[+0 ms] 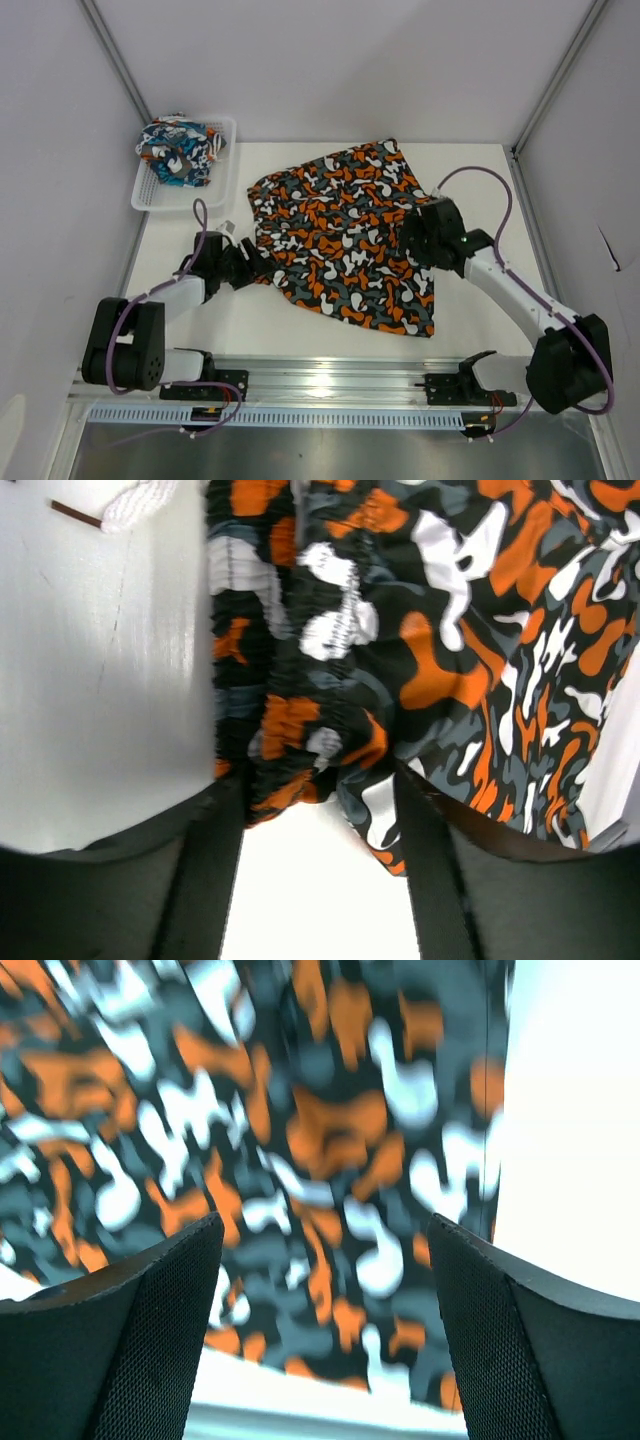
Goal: Fold and stack the shorts
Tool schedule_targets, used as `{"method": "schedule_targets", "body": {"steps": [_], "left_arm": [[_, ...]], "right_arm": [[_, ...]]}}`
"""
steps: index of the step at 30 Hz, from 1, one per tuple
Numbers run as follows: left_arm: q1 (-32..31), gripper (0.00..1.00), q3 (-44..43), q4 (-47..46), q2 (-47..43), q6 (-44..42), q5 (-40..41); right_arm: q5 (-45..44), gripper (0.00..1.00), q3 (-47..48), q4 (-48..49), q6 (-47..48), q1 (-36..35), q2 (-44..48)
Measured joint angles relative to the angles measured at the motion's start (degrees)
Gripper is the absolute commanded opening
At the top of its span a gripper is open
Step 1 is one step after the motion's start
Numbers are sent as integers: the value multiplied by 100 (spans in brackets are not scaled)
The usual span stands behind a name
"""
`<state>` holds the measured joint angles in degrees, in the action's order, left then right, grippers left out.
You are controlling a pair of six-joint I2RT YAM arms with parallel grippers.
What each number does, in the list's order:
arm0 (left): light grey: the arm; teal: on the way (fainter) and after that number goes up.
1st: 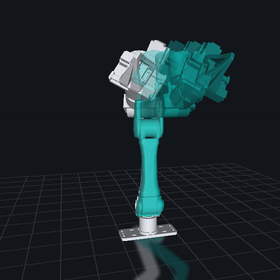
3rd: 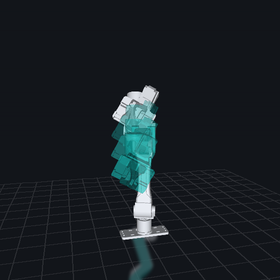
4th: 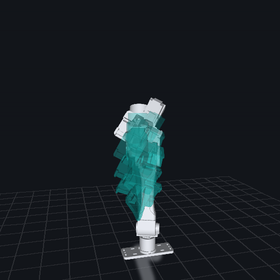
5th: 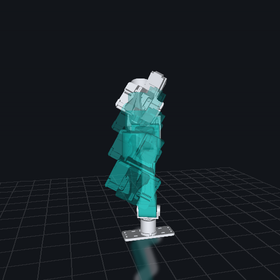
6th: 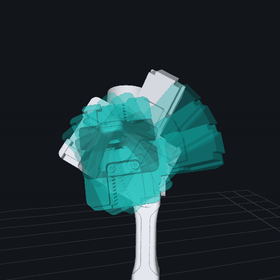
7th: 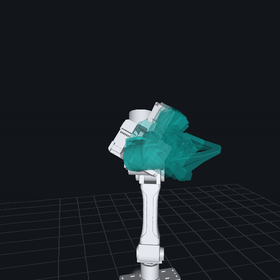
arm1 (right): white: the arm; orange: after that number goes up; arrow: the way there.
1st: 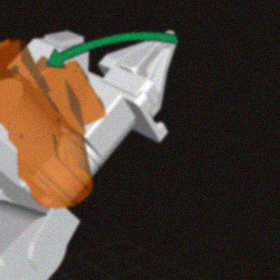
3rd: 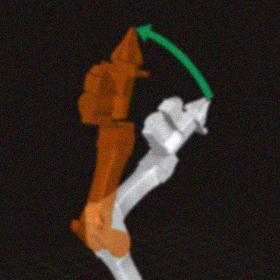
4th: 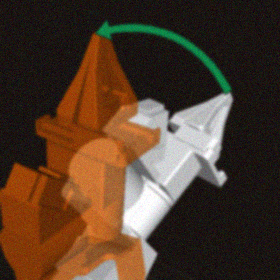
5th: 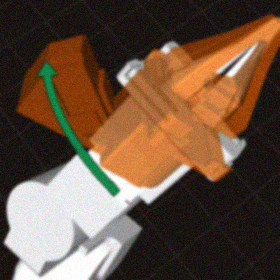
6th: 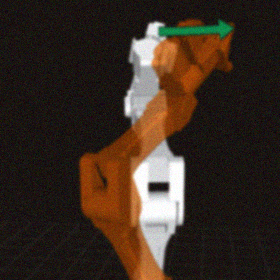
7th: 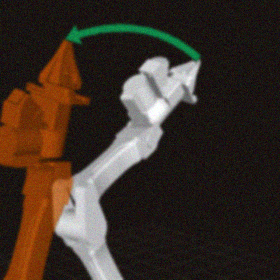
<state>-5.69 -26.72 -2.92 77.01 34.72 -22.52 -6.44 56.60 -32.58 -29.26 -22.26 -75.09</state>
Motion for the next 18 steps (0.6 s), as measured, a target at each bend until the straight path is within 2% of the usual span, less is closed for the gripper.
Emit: {"method": "schedule_targets", "body": {"steps": [5, 7, 12, 18], "left_arm": [[4, 88, 251, -79, -452, 83, 7], [4, 90, 319, 2, -664, 129, 61], [7, 95, 350, 415, -1115, 153, 306], [9, 96, 391, 868, -1759, 345, 739]], "right_arm": [[-125, 79, -1067, -402, -820, -280, 909], [-227, 76, -1311, -595, -1119, -282, 1202], [-579, 74, -1587, -1220, -2146, -326, 2129], [-636, 72, -1731, -1613, -3115, -422, 2430]]}}
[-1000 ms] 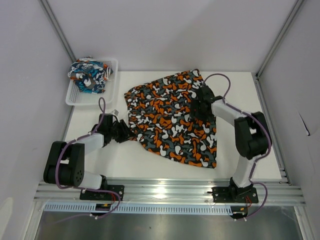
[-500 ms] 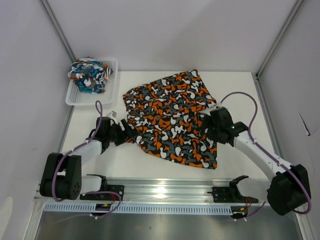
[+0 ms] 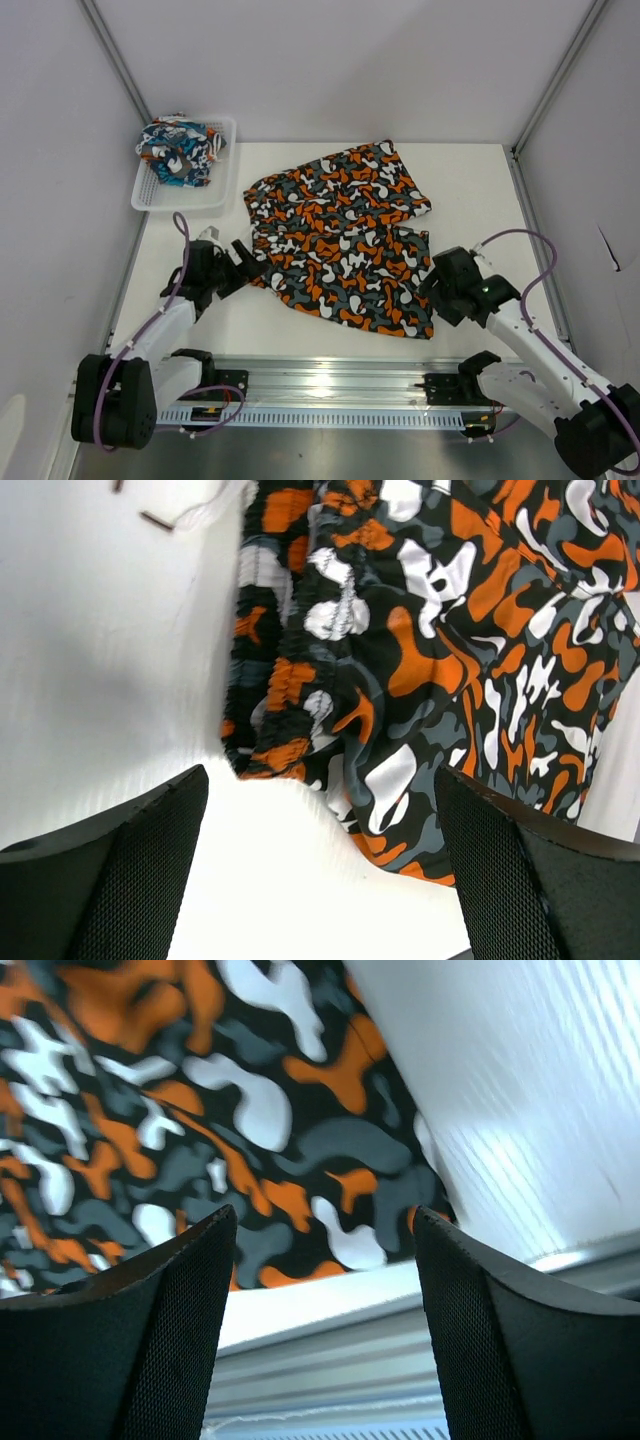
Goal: Fold and stack the shorts
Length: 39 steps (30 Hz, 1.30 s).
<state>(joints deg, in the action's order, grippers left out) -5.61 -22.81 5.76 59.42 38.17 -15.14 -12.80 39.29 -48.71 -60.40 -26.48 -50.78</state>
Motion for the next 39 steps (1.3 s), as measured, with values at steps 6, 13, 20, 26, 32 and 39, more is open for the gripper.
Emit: {"method": "schedule_targets", "body": {"steps": [6, 13, 20, 26, 32, 39], "left_arm": [[0, 96, 216, 280, -474, 258, 229], [0, 95, 717, 411, -1005, 608, 238], [-94, 95, 852, 431, -1185, 953, 310], [-354, 95, 857, 164, -984, 1290, 479], [-439, 93, 857, -192, -741, 1543, 614], [-483, 88, 907, -466, -605, 1759, 802]], "right_arm": [[76, 72, -400, -343, -962, -667, -210], [-20, 68, -409, -785, -2085, -1572, -129], [-164, 66, -776, -984, -3230, -2118, -9], [-391, 63, -1185, -907, -4013, -2159, 37], [-737, 61, -1405, -780, -4575, -2164, 254], [-1036, 38, -1421, -575, -4905, -2168, 81]]}}
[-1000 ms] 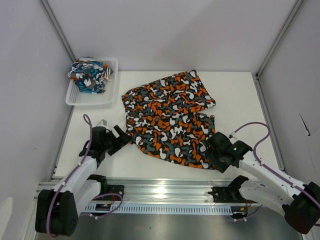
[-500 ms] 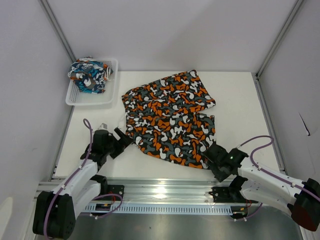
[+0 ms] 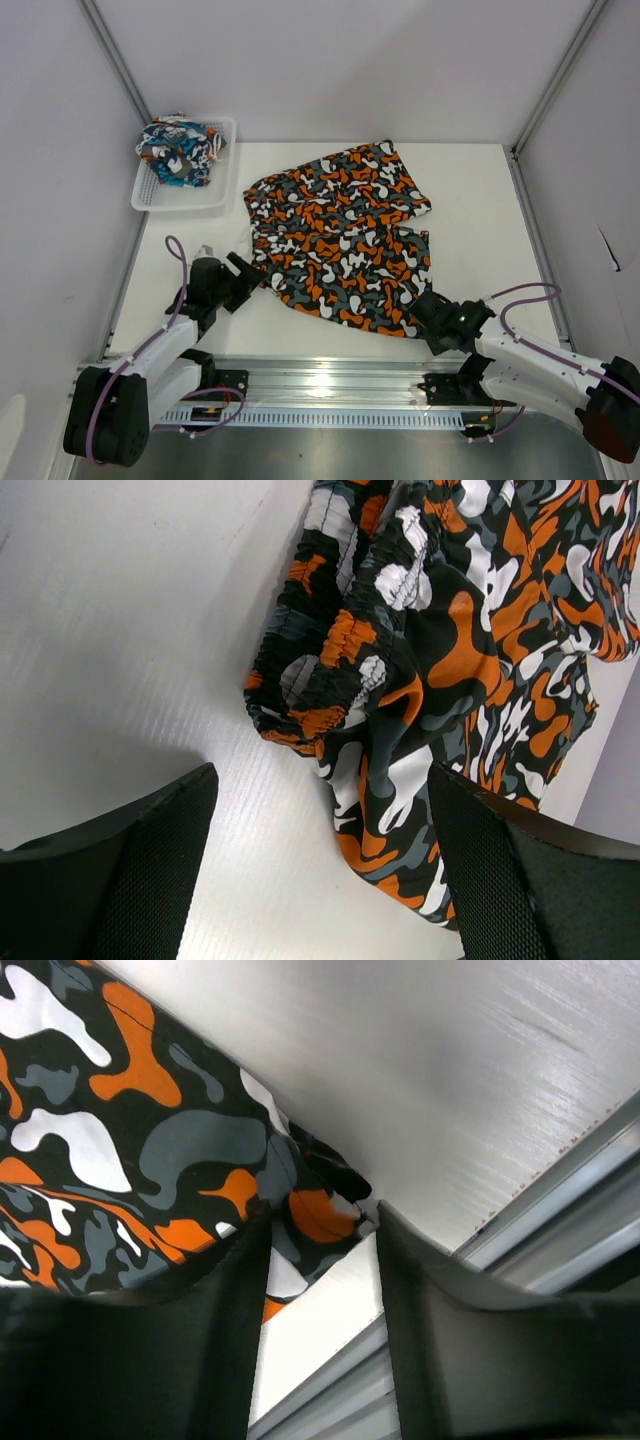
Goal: Fold and stack the shorts
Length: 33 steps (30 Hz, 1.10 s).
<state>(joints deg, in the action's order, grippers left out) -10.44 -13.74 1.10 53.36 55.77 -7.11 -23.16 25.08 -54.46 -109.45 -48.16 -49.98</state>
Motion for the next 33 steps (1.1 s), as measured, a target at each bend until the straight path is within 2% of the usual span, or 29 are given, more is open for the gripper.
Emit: {"method": "schedule_targets", "body": {"steps": [1, 2, 5, 9, 11, 16, 32, 33], "left_arm": [[-4, 87, 13, -31, 0, 31, 26], [-11, 87, 26, -57, 4, 50, 55], [-20, 83, 44, -127, 46, 109, 122], [-24, 78, 55, -229, 133, 136, 203], [-28, 72, 55, -271, 179, 155, 249], [-33, 64, 57, -363, 319, 236, 358], [-31, 61, -173, -472, 817, 570, 568], [-31, 57, -173, -439, 791, 570, 588]], "right_arm": [[-33, 33, 0, 15, -26, 0, -35], [-66, 24, 0, 28, -52, 0, -59], [-155, 8, 0, 101, -111, 0, -90], [-210, 3, 0, 181, -118, 0, -83], [-219, 0, 0, 192, -118, 0, -76], [-249, 0, 0, 190, -111, 0, -9], [-267, 0, 0, 190, 0, 0, 116], [-280, 0, 0, 190, 0, 0, 129]]}}
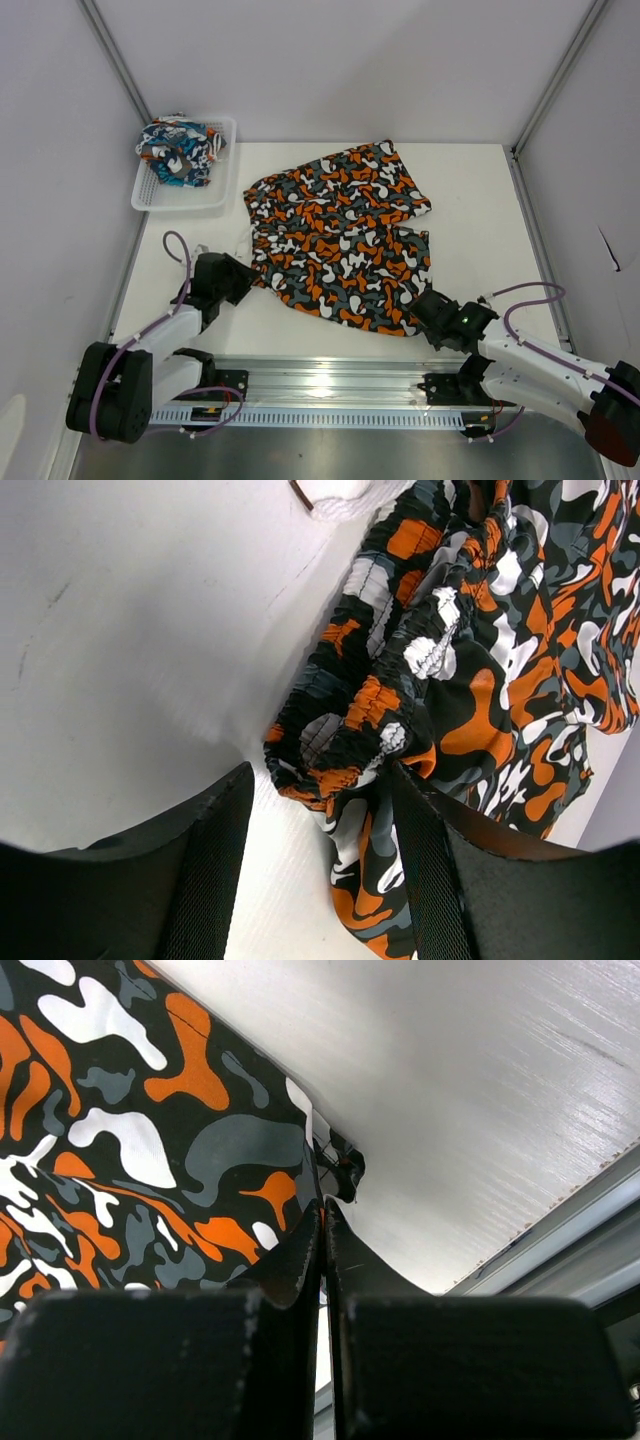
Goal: Fold and stack the shorts
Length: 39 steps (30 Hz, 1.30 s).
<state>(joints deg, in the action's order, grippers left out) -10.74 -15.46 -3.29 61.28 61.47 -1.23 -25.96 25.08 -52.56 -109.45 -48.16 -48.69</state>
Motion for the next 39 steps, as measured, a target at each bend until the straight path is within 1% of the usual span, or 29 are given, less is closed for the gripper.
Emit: {"method": "schedule_targets", "body": {"steps": [1, 2, 6, 11, 13, 14, 15, 21, 24, 25, 27, 28, 29, 30, 31, 39], "left_arm": [[4, 53, 0, 52, -39, 0, 26], [4, 47, 0, 125, -70, -2, 76], [7, 45, 2, 361, -133, -13, 195], [17, 48, -31, 90, 120, -15, 63], [22, 54, -103, -133, 367, -24, -98], [22, 58, -160, -219, 476, -48, -157], [22, 59, -197, -269, 553, -66, -208], [22, 59, -299, -472, 776, -153, -363], [7, 56, -365, -455, 857, -201, -361], [-20, 54, -435, -402, 925, -236, -339], [-107, 35, -680, -188, 1110, -339, -238], [-186, 27, -807, -55, 1226, -424, -127], [-251, 14, -892, 44, 1340, -476, -42], [-308, 9, -944, 114, 1405, -503, 9], [-361, 0, -970, 168, 1425, -568, 87], [-437, 0, -1001, 295, 1384, -695, 240]], "right_arm": [[-13, 0, 0, -2, 0, 0, 11], [-17, 0, 0, -2, 0, 0, 28], [-37, 0, 0, -2, 2, 0, 72], [-59, 0, 0, 11, 20, 0, 76], [-59, 0, 0, 20, 44, 0, 76], [-61, 0, 0, 20, 50, 0, 74], [-61, 0, 0, 20, 61, 0, 74], [-63, 0, 0, 24, 105, 0, 44], [-63, 0, 0, 35, 109, 0, 42], [-63, 0, 4, 35, 111, 0, 37], [-66, 0, 26, 31, 120, 0, 17], [-68, 0, 48, 20, 127, 0, 7], [-68, 0, 81, 7, 131, 0, -9], [-72, 0, 118, 0, 146, 0, -26], [-79, 0, 155, -7, 153, 0, -37], [-186, 0, 374, -149, 323, 0, -39]]}}
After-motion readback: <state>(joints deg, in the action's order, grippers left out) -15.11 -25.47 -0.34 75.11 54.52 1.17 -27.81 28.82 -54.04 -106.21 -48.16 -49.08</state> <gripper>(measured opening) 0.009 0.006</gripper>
